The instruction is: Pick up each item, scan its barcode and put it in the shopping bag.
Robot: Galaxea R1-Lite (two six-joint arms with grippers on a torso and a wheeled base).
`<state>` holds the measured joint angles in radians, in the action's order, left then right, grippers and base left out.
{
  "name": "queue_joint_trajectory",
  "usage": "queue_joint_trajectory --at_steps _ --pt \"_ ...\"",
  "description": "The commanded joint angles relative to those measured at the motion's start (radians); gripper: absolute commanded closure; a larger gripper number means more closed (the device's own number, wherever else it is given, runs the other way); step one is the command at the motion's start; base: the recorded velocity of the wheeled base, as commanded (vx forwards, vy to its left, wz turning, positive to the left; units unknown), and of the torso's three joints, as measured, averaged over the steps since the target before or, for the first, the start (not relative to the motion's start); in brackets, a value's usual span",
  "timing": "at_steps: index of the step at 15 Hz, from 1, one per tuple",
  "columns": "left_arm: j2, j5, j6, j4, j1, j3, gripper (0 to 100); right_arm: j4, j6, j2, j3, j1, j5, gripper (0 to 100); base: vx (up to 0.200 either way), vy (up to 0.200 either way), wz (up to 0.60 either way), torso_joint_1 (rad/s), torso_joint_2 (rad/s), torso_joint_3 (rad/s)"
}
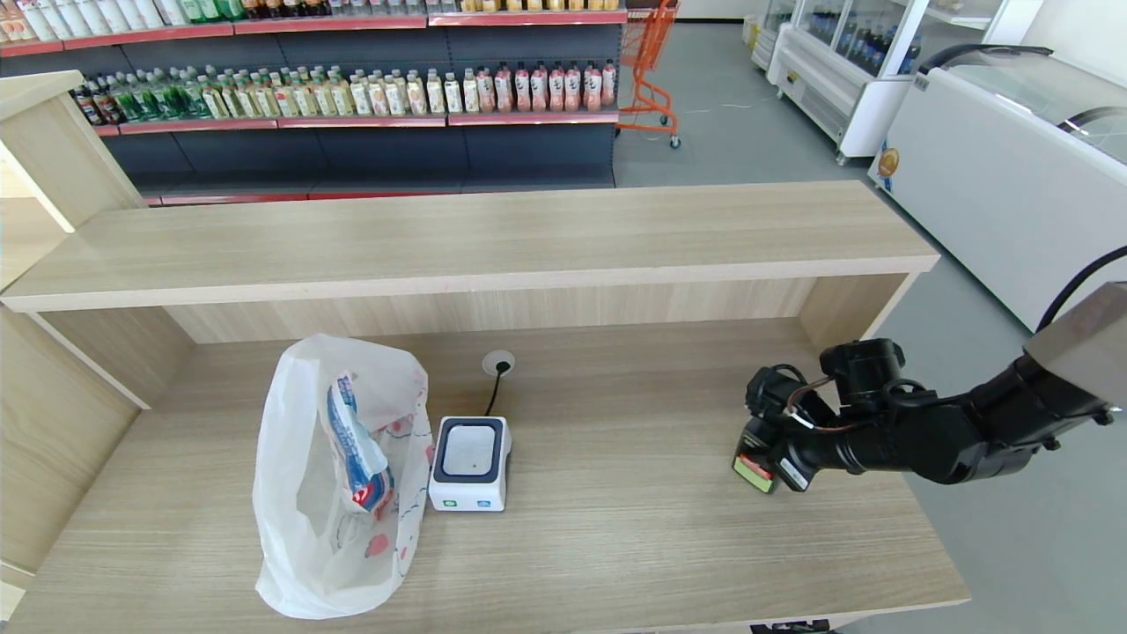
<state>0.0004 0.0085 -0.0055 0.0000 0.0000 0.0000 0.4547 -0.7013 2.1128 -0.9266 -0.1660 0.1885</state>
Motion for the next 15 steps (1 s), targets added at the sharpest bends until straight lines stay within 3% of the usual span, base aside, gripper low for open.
queue_joint_trajectory --at_steps 1,7,9,11,13,15 --pt "0.0 0.001 -0.001 0.0 0.0 0.0 0 0.001 -0.003 0.018 -0.018 -0.009 0.0 100 0.0 0.0 0.0 0.0 0.0 0.0" --pt "0.0 0.001 -0.001 0.0 -0.002 0.0 0 0.022 0.057 -0.089 0.02 -0.021 0.0 100 0.0 0.0 0.0 0.0 0.0 0.0" --pt "0.0 0.001 -0.001 0.0 0.0 0.0 0 0.114 0.118 -0.197 0.107 -0.004 -0.001 100 0.0 0.0 0.0 0.0 0.0 0.0" --pt "0.0 0.001 -0.001 0.0 0.0 0.0 0 0.343 0.094 -0.315 0.279 0.025 -0.006 100 0.0 0.0 0.0 0.0 0.0 0.0" --pt "0.0 0.001 -0.001 0.0 0.0 0.0 0 0.578 -0.122 -0.381 0.468 0.006 0.058 100 0.0 0.0 0.0 0.0 0.0 0.0" --pt "0.0 0.001 -0.001 0.0 -0.002 0.0 0 0.55 -0.428 -0.372 0.462 -0.007 0.391 100 0.0 0.0 0.0 0.0 0.0 0.0"
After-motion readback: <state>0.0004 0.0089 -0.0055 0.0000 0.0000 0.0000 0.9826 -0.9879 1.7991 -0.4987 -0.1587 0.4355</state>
